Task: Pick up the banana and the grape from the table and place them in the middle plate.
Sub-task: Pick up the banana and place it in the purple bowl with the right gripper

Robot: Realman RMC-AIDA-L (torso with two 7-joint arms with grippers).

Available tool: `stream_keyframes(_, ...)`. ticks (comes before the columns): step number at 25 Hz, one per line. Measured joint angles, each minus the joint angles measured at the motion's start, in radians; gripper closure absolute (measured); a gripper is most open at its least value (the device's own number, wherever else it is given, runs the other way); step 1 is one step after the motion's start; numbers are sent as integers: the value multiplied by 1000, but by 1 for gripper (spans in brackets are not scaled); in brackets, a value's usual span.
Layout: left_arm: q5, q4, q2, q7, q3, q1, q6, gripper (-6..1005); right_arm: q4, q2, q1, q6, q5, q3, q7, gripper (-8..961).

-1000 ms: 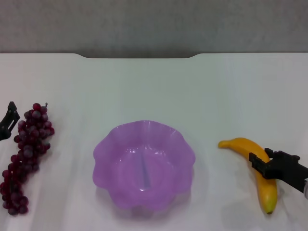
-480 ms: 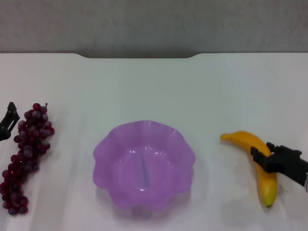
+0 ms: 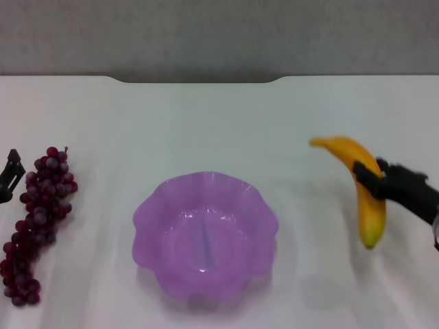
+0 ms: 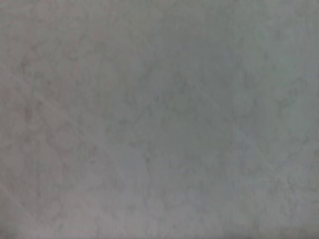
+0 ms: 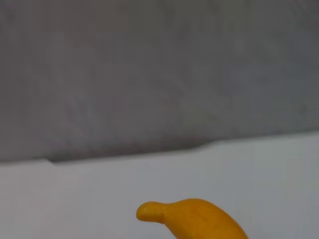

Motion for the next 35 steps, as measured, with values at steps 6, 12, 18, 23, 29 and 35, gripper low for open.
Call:
stream_keyframes(6, -2, 0, 1, 7, 0, 1, 0, 109, -60, -11, 6, -238, -22, -10, 83, 447)
stream_keyframes(12, -1, -2, 0, 15, 0, 2, 0, 109, -161, -4, 38, -302, -237, -13, 202, 432)
stream_keyframes(18, -1, -6, -1, 16, 0, 1, 0, 108, -165, 6, 158, -193, -551, -15, 359, 417)
stream_keyframes(23, -1, -8, -1, 16, 0, 1, 0, 109, -165, 12, 217, -95, -722, -39, 454, 404)
stream_keyframes(29, -1, -8, -1, 16, 0, -1, 0, 109, -164, 12, 253, -55, -842, -92, 533, 389)
stream_keyframes(35, -1, -8, -1, 16, 0, -3, 0, 108, -164, 14, 259, -43, -870, -111, 540, 374)
